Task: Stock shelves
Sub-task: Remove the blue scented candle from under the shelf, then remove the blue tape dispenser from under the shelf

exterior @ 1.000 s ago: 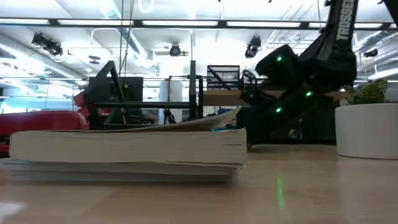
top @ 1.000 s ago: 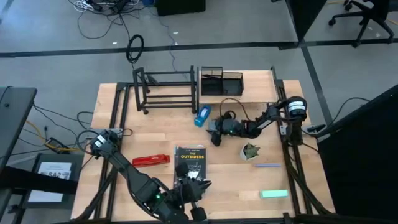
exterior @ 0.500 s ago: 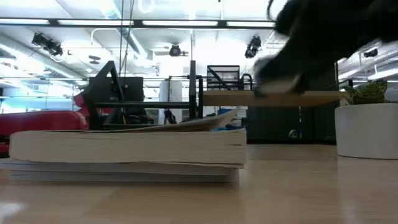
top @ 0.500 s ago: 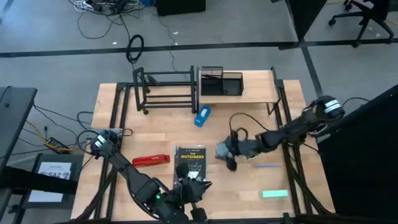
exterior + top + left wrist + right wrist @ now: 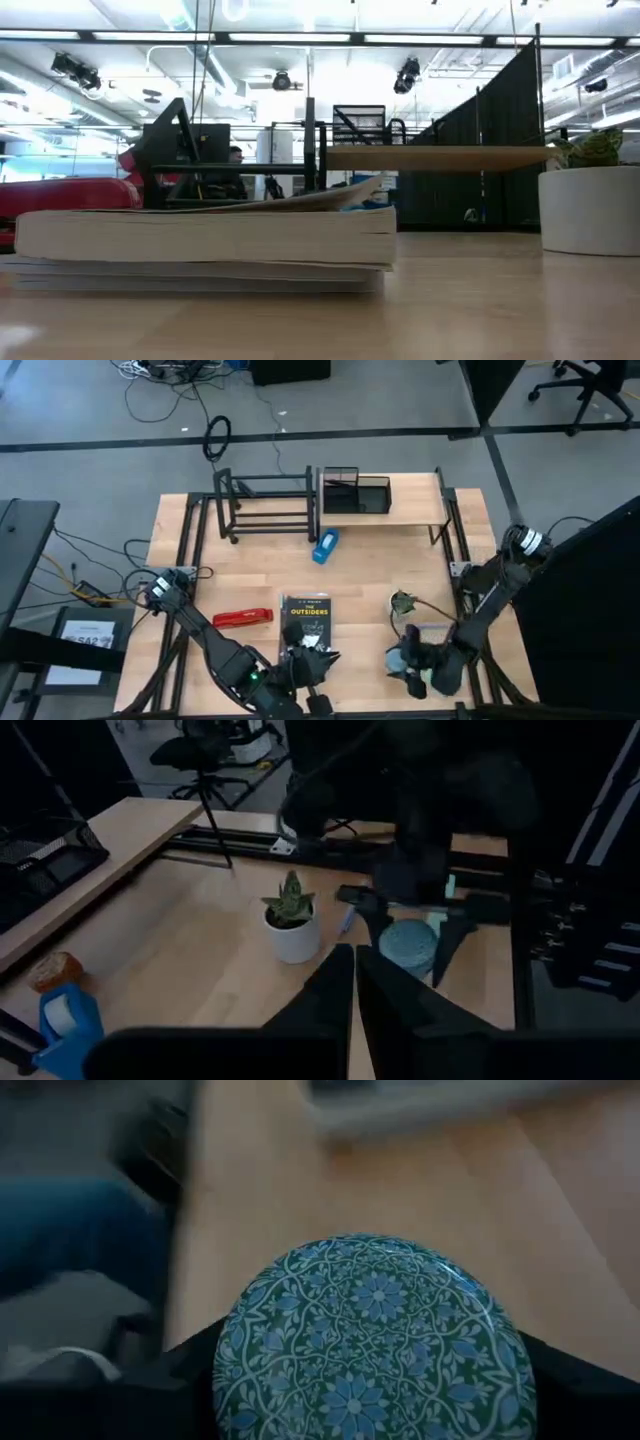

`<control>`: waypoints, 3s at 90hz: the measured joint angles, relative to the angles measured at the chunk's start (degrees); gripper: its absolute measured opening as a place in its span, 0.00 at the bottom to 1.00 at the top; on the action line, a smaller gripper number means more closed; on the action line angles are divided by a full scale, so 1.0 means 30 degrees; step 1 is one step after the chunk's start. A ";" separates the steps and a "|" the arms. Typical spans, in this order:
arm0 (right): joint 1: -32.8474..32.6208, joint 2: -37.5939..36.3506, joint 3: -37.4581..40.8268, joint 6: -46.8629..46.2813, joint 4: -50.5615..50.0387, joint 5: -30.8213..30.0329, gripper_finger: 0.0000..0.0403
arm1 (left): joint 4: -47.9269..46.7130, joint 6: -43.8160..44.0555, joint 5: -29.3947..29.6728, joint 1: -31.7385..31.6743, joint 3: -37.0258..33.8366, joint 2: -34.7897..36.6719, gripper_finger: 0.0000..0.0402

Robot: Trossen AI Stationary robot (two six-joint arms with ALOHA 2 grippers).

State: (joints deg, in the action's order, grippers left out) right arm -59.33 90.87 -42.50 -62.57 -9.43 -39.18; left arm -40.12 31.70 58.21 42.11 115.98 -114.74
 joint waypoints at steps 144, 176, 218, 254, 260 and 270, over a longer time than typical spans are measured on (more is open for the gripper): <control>-0.0042 0.0574 -0.6623 0.8109 -0.0403 -0.8380 0.93 | -0.2724 1.1017 -0.2024 -0.6929 -1.0594 -0.0022 0.65; 0.0206 0.1282 -0.6615 0.7419 0.0467 -0.7508 0.93 | 0.6950 0.9954 -0.4218 -1.0792 -1.4940 -0.0022 0.84; 0.0233 0.1267 -0.6615 0.7366 0.0993 -0.7422 0.93 | 1.4020 0.6599 -0.3650 -1.2913 -1.7233 -0.0007 0.78; 0.0233 0.1260 -0.6615 0.7359 0.1137 -0.7409 0.93 | 1.6769 0.3942 -0.5453 -1.3846 -1.7280 0.0000 0.58; 0.0233 0.1260 -0.6615 0.7352 0.1137 -0.7409 0.93 | 1.6848 0.3737 -0.5512 -1.3891 -1.7274 0.0000 0.56; 0.0233 0.1257 -0.6615 0.7352 0.1137 -0.7408 0.93 | 1.7064 0.3646 -0.5551 -1.3988 -1.7274 0.0000 0.53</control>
State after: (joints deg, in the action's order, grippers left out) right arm -58.63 94.64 -62.35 -40.51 -6.02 -61.40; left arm 11.08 42.64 41.56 0.14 64.16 -114.74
